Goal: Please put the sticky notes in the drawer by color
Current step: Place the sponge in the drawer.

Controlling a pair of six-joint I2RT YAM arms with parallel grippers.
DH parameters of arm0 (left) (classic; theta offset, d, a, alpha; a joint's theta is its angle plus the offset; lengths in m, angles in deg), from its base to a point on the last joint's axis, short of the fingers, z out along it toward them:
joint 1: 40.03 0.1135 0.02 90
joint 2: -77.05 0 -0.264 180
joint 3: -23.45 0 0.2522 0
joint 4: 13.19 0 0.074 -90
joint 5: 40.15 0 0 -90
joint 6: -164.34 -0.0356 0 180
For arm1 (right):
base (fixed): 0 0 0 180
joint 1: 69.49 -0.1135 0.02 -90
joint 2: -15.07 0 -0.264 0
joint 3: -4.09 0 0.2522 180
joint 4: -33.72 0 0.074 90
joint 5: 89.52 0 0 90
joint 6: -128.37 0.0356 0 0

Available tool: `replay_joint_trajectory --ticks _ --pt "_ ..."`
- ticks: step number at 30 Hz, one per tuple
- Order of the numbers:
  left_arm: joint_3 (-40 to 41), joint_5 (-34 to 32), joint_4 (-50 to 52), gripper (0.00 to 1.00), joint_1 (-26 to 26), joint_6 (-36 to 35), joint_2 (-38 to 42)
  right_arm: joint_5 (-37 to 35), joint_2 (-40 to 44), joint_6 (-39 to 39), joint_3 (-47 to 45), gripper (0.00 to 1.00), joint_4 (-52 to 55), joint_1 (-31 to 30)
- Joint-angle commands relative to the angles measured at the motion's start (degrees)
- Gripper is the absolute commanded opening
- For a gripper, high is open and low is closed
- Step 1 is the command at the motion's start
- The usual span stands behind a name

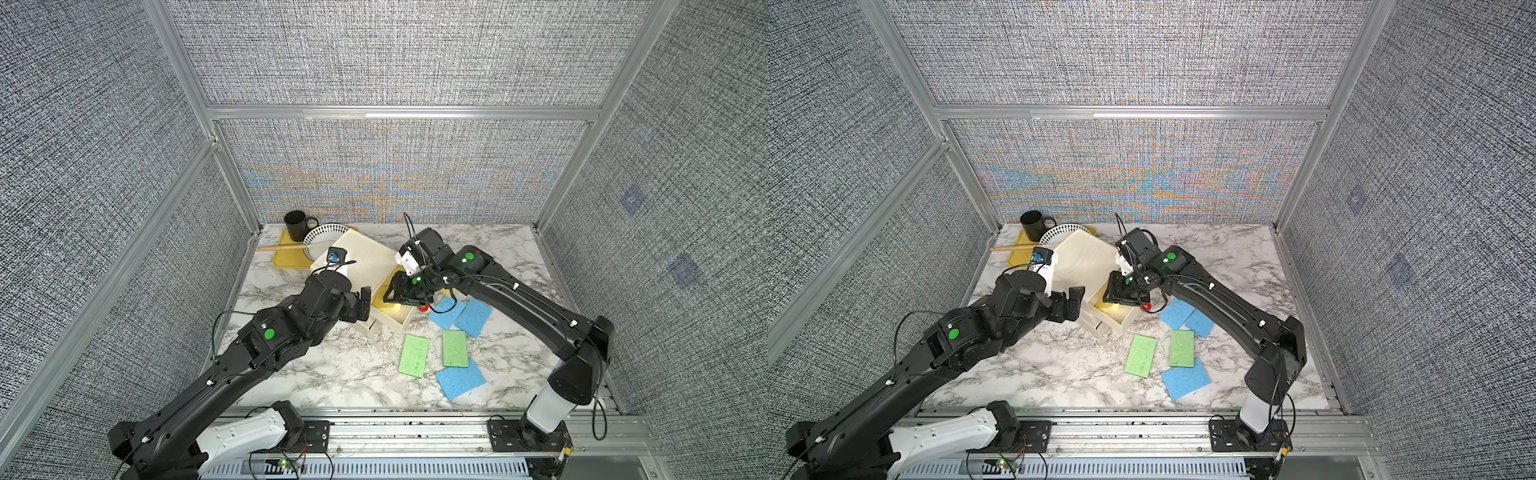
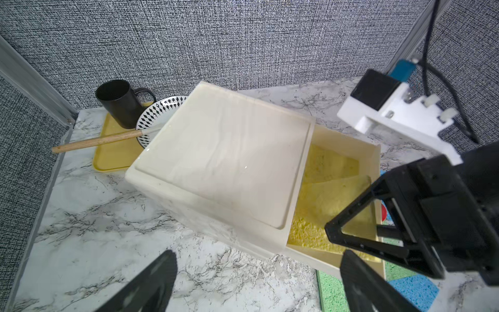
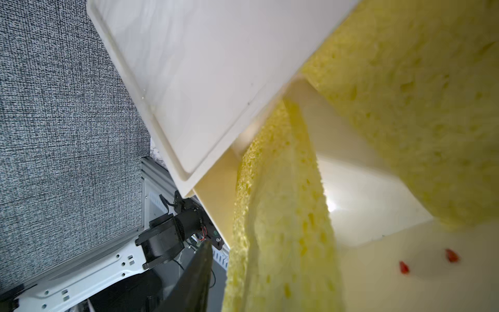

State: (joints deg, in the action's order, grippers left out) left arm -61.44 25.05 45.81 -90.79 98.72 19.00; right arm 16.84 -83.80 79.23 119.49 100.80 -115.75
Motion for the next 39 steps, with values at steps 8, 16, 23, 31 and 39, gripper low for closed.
replay_joint_trajectory --ticks 8,16,23,31,39 --pt "-1.01 2.16 -0.94 0.96 0.31 -0.69 -1.90 -16.69 -1.89 -7.32 11.77 0.60 21.93 -0.57" --pt "-1.25 2.34 -0.74 0.96 0.36 -0.68 -2.17 -14.83 3.12 -9.92 7.33 0.52 18.36 5.82" --pt "-1.46 2.52 -0.59 0.96 0.40 -0.75 -2.63 -8.88 -0.98 -13.93 10.15 0.22 15.99 7.66" --pt "-0.98 1.30 0.45 0.96 0.58 -1.05 -1.17 -9.07 -4.58 -13.49 12.20 0.02 17.45 4.86" --pt "-0.50 1.17 0.91 0.96 0.92 -0.93 -0.73 -8.45 -3.54 -11.56 7.60 0.00 15.41 1.86"
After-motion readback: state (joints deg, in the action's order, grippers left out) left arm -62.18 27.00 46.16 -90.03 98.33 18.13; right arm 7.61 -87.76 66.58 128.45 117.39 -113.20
